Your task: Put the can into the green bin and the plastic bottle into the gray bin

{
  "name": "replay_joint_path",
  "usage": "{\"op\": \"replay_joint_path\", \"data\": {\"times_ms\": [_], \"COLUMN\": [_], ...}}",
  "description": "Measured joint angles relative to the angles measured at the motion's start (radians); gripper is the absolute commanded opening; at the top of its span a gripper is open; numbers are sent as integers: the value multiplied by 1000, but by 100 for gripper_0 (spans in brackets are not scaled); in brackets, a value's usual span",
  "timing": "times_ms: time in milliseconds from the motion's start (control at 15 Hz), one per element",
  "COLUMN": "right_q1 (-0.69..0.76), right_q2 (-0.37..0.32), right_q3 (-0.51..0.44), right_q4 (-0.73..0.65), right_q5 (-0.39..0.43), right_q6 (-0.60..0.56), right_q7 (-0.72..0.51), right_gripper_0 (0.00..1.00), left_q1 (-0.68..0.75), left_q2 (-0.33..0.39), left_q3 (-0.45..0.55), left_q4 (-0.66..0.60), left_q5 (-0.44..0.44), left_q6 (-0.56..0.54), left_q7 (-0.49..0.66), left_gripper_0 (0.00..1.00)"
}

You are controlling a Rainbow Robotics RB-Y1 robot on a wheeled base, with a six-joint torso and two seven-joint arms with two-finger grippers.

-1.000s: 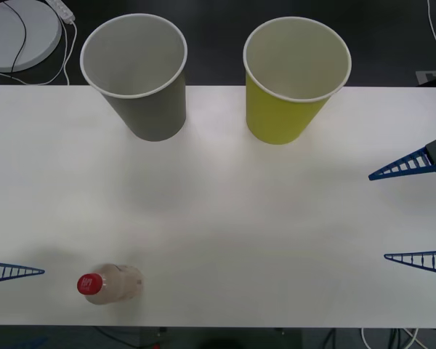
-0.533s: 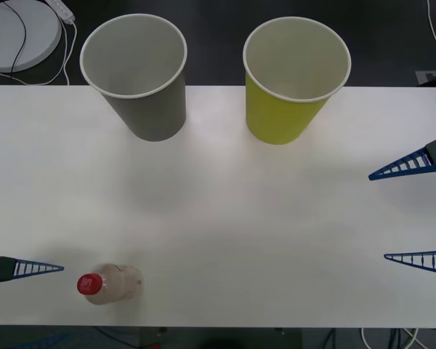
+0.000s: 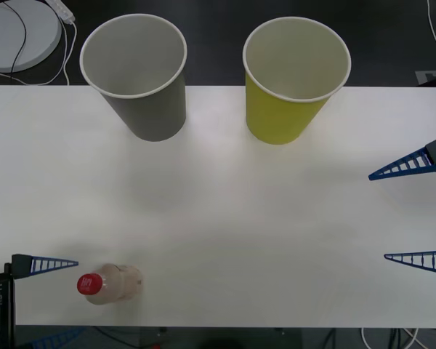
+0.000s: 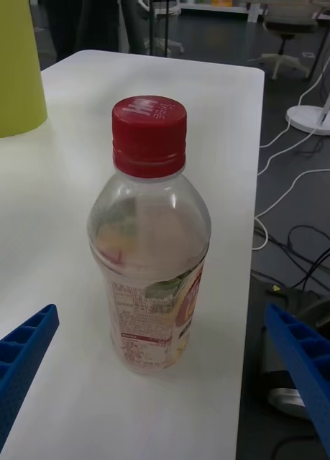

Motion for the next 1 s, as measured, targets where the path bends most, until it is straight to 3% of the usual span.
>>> {"op": "replay_joint_path", "data": {"times_ms": [1000], "right_q1": [0], "right_q2": [0], "right_q3": [0], "right_q4": [0], "right_q5": [0], "right_q6": [0], "right_q7": [0], "right_gripper_0": [100], "left_q1": [-65], "left_q2": [-132], "left_q3": [-1], "left_q4": [-13], "left_q5": [-85], "left_q6": [5], "left_q7": [36], "left_gripper_0": [100]}}
